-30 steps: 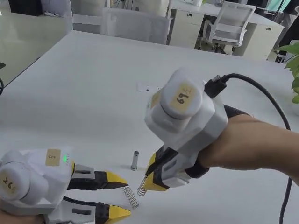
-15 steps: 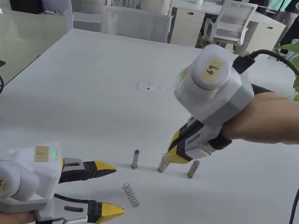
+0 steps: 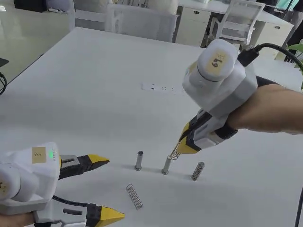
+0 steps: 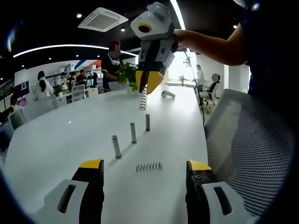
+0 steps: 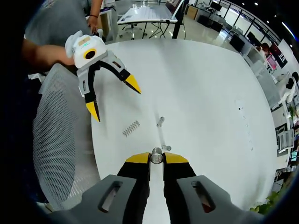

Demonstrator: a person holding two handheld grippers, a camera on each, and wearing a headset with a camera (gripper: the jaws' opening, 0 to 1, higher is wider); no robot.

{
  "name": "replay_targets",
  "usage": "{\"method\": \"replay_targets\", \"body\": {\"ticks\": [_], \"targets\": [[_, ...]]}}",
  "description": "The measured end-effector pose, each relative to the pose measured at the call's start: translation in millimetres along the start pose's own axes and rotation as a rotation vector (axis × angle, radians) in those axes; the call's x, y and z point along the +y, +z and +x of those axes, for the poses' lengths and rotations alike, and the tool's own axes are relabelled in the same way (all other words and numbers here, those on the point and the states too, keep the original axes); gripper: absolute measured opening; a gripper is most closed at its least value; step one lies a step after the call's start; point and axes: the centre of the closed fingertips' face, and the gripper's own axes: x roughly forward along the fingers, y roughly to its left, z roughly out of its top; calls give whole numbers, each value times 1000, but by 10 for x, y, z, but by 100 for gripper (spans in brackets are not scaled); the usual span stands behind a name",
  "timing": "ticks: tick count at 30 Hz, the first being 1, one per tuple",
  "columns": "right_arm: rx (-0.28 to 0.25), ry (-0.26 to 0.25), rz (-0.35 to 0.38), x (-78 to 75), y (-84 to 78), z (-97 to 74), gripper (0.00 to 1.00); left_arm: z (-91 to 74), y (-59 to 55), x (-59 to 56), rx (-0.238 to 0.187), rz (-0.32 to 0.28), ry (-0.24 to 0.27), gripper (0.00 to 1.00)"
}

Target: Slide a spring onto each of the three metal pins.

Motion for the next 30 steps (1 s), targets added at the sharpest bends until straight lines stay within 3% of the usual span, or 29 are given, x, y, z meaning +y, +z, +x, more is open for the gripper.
{"method": "replay_targets", "body": {"ticks": [13, 30], "targets": [[56, 6, 0, -207, -20, 209, 7, -44, -19, 57, -2, -15, 26, 76], [90, 23, 0, -218, -81, 354, 7, -72, -37, 106, 3, -23, 34, 76]]}}
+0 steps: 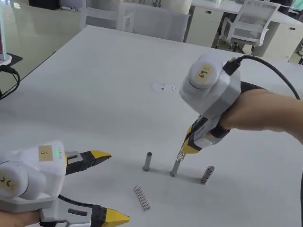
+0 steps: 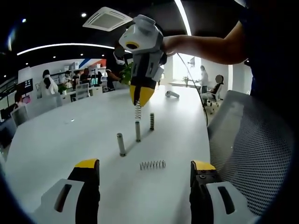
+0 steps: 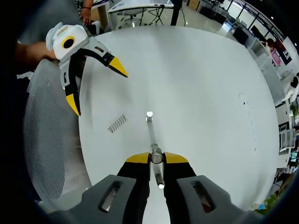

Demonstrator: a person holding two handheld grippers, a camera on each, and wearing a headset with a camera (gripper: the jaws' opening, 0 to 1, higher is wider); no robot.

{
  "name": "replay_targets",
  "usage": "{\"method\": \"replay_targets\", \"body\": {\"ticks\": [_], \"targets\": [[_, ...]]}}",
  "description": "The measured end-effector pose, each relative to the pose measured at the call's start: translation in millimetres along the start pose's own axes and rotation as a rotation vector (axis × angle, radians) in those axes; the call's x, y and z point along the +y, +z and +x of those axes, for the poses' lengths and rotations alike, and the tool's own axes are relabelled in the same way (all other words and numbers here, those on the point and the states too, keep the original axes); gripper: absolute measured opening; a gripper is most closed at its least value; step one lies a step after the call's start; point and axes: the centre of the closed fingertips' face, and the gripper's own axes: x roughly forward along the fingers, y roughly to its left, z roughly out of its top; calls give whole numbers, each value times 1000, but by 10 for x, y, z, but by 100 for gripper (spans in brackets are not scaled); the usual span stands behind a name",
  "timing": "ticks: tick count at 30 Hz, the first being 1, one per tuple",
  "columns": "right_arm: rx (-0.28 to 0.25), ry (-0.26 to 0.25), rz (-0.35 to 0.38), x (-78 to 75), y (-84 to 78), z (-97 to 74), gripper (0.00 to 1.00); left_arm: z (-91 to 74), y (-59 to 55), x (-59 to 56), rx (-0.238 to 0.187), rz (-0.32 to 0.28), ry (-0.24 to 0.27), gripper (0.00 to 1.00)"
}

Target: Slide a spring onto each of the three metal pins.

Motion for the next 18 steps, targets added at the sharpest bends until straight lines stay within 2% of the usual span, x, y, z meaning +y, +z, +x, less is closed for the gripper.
{"method": "replay_targets", "body": {"ticks": [18], "targets": [[14, 18, 4, 17, -37, 159, 7, -18, -13, 9, 5, 0, 3, 73]]}}
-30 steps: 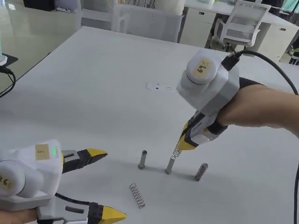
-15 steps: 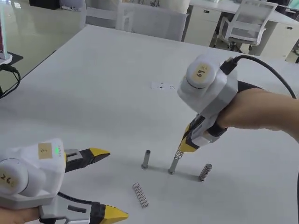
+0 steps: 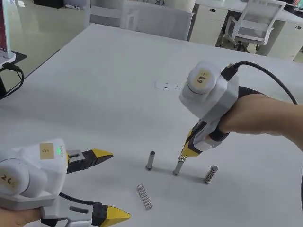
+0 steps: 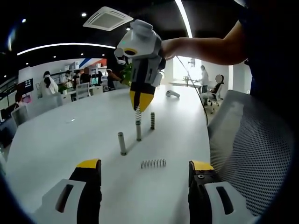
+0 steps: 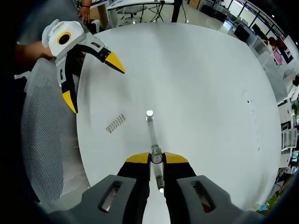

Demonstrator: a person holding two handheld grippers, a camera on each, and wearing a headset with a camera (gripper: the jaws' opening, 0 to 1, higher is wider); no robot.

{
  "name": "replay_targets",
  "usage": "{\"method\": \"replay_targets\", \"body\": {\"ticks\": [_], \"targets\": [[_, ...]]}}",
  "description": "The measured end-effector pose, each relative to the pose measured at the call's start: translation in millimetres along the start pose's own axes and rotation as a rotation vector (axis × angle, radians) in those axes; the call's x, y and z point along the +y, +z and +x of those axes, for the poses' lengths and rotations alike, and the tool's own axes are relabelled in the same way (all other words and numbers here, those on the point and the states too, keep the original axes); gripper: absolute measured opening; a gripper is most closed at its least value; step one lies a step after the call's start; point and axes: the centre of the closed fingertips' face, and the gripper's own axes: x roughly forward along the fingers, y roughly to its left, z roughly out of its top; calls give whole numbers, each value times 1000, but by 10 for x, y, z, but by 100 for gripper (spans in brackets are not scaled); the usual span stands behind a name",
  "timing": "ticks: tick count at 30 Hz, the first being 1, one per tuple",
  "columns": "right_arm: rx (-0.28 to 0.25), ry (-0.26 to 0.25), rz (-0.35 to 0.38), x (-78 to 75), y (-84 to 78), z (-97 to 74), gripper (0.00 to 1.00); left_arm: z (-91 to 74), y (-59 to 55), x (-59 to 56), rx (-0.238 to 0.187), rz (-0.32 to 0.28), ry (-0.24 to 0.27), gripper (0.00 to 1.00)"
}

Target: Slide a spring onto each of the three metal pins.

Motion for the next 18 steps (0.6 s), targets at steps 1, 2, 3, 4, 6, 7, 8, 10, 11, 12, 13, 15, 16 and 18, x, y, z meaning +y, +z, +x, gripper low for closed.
{"method": "replay_targets", "body": {"ticks": [1, 2, 3, 4, 6, 7, 8, 10, 11, 12, 13, 15, 16, 18], "targets": [[2, 1, 1, 4, -6, 16, 7, -3, 0, -1, 0, 0, 0, 73], [3, 0, -1, 5, -10, 31, 7, -5, 1, 0, 0, 0, 1, 73], [6, 0, -3, 4, -19, 55, 7, -8, 2, 1, -1, 0, 2, 73], [13, 3, 0, 2, -34, 77, 7, -10, 1, 2, 0, 0, 2, 73], [11, 2, 1, -6, -43, 106, 7, -13, 1, 1, 0, 0, 2, 73], [10, 5, 6, -11, -47, 121, 7, -15, 0, 0, 0, 0, 1, 72], [10, 7, 10, -12, -49, 134, 7, -15, 0, 0, 1, -1, 1, 72], [10, 8, 13, -13, -59, 167, 7, -16, 0, -2, 1, 0, 1, 72], [10, 7, 13, -15, -64, 181, 7, -16, 2, -3, 1, 0, 1, 72], [12, 7, 15, -16, -72, 201, 7, -17, 4, -4, 1, 1, 1, 72], [12, 8, 18, -15, -77, 214, 7, -17, 5, -5, 0, 0, 1, 72], [12, 11, 25, -19, -88, 249, 7, -18, 5, -5, 1, 1, 1, 71], [11, 12, 26, -19, -91, 264, 7, -19, 7, -5, 1, 1, 1, 71], [11, 13, 30, -20, -98, 290, 7, -20, 9, -3, 1, 2, 2, 71]]}}
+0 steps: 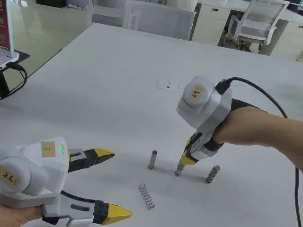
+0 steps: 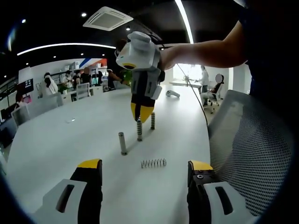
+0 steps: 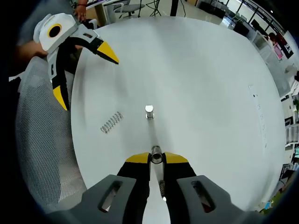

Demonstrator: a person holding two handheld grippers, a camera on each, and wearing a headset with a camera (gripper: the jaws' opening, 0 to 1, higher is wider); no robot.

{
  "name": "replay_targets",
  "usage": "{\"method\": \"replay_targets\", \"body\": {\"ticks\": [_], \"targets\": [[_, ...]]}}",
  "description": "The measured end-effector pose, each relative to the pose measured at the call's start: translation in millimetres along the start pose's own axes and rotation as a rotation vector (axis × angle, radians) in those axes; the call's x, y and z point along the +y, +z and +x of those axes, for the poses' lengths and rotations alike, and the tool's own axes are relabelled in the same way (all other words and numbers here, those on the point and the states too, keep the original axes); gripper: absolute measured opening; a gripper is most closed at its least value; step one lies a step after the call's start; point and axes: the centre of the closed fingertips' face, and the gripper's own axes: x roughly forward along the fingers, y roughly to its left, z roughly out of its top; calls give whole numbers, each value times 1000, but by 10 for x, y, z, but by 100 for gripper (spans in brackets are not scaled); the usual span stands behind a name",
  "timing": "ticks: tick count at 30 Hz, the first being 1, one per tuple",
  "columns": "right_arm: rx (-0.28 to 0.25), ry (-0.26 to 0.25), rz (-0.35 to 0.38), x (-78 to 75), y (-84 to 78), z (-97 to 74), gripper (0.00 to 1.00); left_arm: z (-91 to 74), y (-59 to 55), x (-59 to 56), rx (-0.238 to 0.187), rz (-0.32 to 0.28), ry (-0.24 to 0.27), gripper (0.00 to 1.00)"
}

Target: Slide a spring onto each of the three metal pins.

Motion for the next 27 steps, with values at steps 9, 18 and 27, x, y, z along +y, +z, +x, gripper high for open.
{"method": "replay_targets", "body": {"ticks": [9, 18, 27], "targets": [[9, -1, 13, -7, -49, 98, 7, -8, 4, 14, 2, 0, 2, 71], [25, -4, 13, -7, -82, 159, 8, -8, 17, 11, -1, -2, 1, 70], [16, -8, 14, -11, -65, 156, 8, -8, 15, -2, -1, -3, -1, 69]]}}
